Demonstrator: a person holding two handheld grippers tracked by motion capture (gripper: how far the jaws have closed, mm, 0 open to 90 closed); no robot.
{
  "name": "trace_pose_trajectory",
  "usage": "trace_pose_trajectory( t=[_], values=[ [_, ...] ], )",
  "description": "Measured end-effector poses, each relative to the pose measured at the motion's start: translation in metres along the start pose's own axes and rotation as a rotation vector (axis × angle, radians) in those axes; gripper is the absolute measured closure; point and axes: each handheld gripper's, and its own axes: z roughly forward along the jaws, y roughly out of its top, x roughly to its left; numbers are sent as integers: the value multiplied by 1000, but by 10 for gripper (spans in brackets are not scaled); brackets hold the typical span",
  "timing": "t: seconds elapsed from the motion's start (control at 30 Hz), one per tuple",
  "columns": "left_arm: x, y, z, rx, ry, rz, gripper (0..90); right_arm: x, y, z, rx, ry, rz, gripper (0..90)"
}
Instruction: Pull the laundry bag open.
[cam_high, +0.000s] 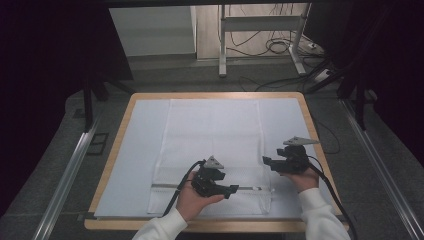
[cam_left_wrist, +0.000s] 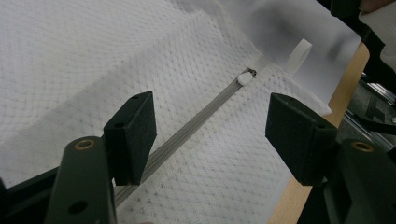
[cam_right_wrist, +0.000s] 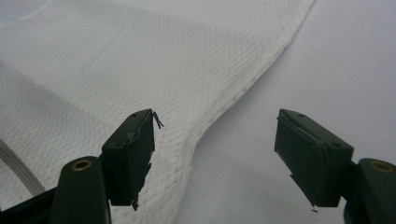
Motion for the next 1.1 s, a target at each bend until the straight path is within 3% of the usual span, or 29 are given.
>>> trace_pose_trajectory(
  t=[0.37,0.6,1.1],
  values=[
    [-3,4,5,2,-11,-10,362,-1,1,-2,-1,-11,-3,280],
    [-7,7,18,13,-17,-19,397,-2,0,-3,-1,-13,3,280],
    [-18,18,40,59,-105,-43,428,-5,-1,-2,1,-19,10,284]
  ],
)
